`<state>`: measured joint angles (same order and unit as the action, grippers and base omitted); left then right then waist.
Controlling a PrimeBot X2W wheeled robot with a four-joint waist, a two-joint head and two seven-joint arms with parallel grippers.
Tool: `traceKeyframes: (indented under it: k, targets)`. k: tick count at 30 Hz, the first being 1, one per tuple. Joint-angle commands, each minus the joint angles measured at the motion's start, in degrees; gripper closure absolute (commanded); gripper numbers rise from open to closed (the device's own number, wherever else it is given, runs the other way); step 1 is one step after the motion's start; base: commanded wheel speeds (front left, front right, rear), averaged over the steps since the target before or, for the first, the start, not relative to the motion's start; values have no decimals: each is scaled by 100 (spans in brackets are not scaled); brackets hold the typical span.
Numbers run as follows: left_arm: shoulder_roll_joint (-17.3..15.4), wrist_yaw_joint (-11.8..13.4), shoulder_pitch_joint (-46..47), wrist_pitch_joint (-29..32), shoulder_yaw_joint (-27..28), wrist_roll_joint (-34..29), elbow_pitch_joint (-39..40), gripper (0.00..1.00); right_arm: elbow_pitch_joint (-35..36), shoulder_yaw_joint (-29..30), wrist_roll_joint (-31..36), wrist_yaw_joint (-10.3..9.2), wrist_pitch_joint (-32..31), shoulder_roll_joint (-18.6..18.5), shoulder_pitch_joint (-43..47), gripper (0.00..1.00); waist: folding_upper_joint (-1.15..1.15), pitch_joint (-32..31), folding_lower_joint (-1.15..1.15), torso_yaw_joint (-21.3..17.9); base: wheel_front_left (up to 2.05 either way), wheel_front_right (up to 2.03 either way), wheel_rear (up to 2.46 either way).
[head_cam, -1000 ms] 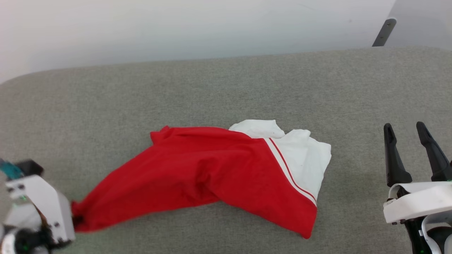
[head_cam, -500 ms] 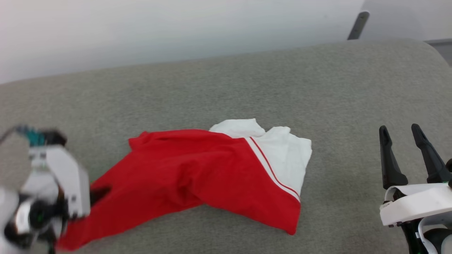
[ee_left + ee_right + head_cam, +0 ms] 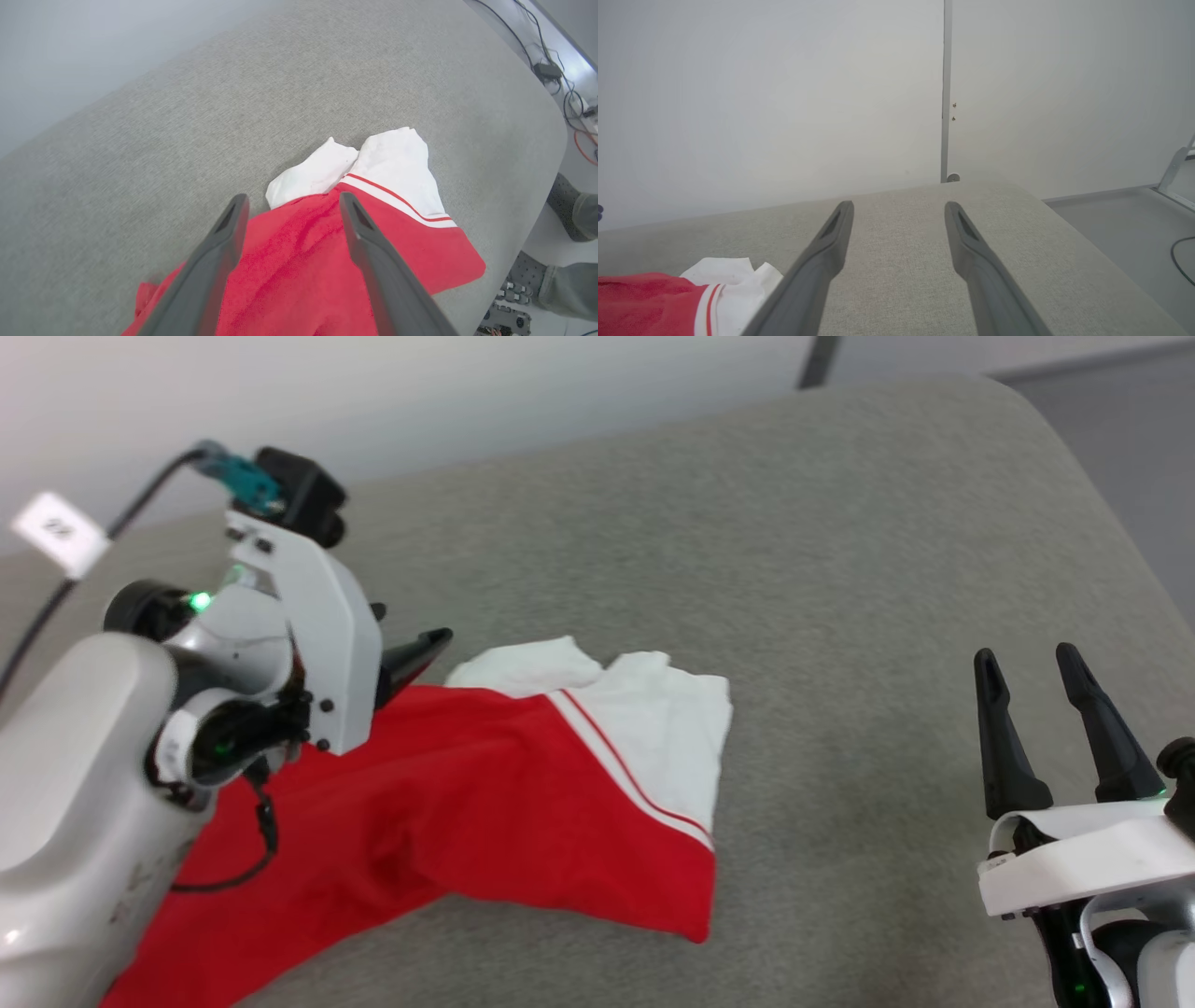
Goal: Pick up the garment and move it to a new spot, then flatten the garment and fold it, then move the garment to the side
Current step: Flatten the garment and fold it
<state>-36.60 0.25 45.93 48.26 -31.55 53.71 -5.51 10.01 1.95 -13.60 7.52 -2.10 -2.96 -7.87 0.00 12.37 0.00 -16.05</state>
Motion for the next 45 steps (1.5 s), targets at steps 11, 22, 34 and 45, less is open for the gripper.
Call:
traceKeyframes:
  k: [11, 22, 34, 45]
  targets:
    - [43, -711, 455, -500, -609, -490, -1390, 0, -357, -166, -263, -5, 366, 13, -229, 0, 0, 639, 0, -839, 0, 0, 0]
    - [18, -762, 546, -276, -1116, -324, -2119, 26, -626, -234, -358, -5, 567, 13, -371, 0, 0, 837, 0, -959, 0, 0, 0]
    - [156, -502, 857, -287, -940, -117, -2438, 100, -723, -113, -278, -5, 557, 12, -336, 0, 0, 721, 0, -738, 0, 0, 0]
    - [-359, 21, 885, -968, -385, -164, -2507, 100, -546, 81, -108, -5, 314, 11, -88, 0, 0, 351, 0, -151, 0, 0, 0]
